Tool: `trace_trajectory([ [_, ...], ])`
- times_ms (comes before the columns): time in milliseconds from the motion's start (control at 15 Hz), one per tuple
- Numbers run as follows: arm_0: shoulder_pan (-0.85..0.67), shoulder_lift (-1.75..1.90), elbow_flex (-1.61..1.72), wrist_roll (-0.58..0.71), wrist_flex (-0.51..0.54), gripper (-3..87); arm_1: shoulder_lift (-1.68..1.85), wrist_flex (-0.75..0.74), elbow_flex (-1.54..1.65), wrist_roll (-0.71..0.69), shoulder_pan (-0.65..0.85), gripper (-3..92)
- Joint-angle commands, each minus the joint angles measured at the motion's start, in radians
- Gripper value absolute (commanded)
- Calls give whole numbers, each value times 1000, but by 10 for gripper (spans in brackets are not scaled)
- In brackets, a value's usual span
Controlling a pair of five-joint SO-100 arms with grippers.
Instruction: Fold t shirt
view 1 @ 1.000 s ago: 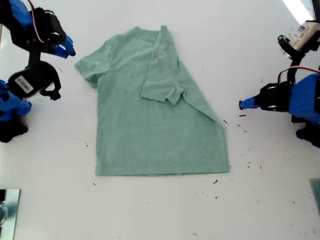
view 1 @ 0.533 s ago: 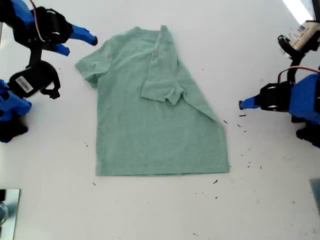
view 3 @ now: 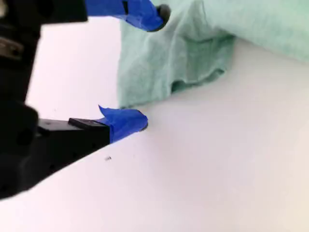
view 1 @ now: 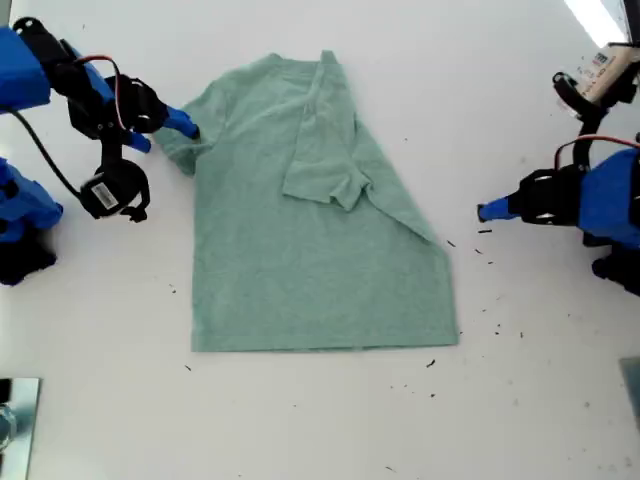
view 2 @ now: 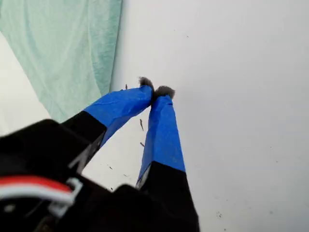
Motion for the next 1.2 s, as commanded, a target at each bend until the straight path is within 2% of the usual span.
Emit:
trace_trajectory([
  [0, -49, -58, 55, 23, -118, 223, 6, -6, 66, 8, -14, 25],
  [133, -28, -3, 52, 25, -130, -2, 6, -6, 66, 5, -14, 25],
  [400, 60, 288, -181, 48, 12, -3, 6, -6, 66, 3, -12, 25],
  [600, 155, 239, -374, 106, -3, -3, 6, -6, 66, 6, -9, 25],
  [933, 374, -232, -712, 75, -120, -3, 6, -6, 66, 14, -14, 25],
  [1133, 454, -673, -1140, 63, -106, -3, 6, -6, 66, 15, -15, 25],
])
